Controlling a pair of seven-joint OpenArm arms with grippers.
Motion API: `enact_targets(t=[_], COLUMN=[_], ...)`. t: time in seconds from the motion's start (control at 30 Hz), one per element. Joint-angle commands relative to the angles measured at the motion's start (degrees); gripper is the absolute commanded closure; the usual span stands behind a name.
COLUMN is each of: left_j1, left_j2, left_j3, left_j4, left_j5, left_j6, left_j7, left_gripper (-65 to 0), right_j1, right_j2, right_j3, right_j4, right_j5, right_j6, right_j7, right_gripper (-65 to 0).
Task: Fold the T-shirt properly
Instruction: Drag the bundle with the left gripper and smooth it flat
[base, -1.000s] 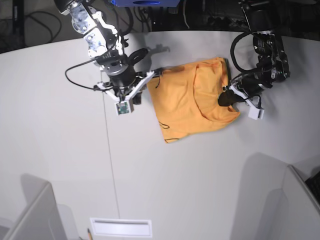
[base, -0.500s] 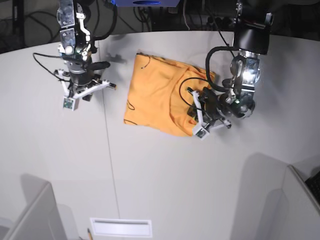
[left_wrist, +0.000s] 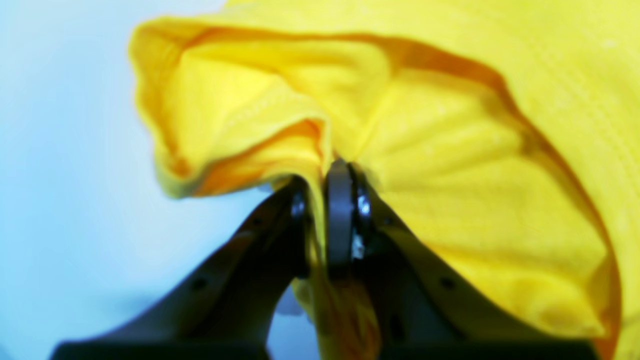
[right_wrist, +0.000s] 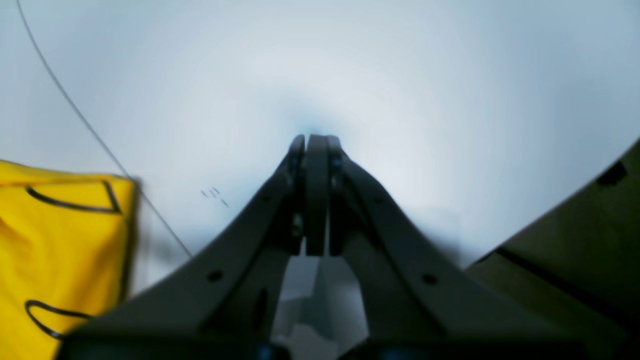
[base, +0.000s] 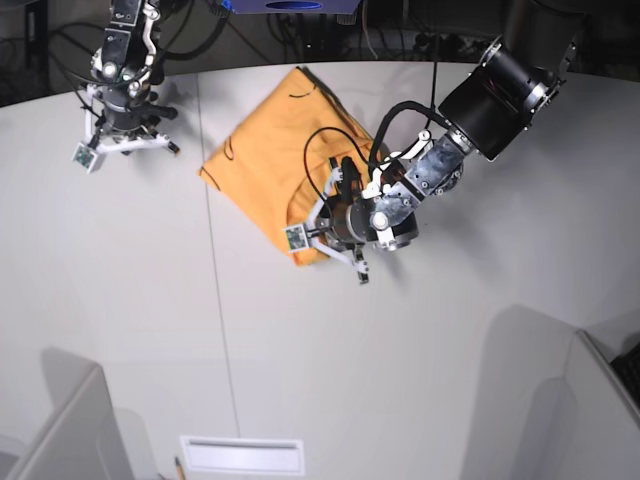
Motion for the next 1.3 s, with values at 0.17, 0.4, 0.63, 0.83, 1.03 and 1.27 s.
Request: enact_targets(t=[0.17, 0.4, 0.63, 0.83, 1.03, 1.27], left_j1=[-4.9, -11.3, -15.3, -15.3, -17.4, -21.9], left_j2=[-2.9, -3.8, -3.6, -3.6, -3.4, -1.9], left_j3=[13.0, 21.9, 29.2, 29.4, 29.6, 29.5], left_j4=[-0.9, -3.2, -10.4, -14.5, -16.1, -20.8], left_j5=[-0.8, -0.8, 7.4, 11.1, 11.1, 11.1], left_j6=[-1.3, -1.4, -1.4, -1.5, -1.5, -6.0], left_j7=[-6.2, -16.4, -28.1, -36.4, -41.3, -45.0], left_gripper=[0.0, 0.0, 0.0, 0.0, 0.0, 0.0], right_j1=[-2.2, -5.3, -6.1, -6.1, -5.8, -5.5], right_j2=[-2.8, -3.2, -3.2, -3.2, -3.2, -3.2], right_j3=[2.1, 0.9, 0.6, 0.6, 0.6, -1.9], right_j4=[2.4, 2.4, 2.3, 2.2, 2.1, 0.3], right_j5=[-0.2, -0.2, -0.2, -0.2, -0.2, -0.2], right_j6=[0.2, -0.1, -0.2, -0.2, -0.2, -0.2], right_j7=[2.9, 6.6, 7.4, 7.4, 7.3, 7.2], right_gripper=[0.0, 0.0, 0.0, 0.0, 0.0, 0.0])
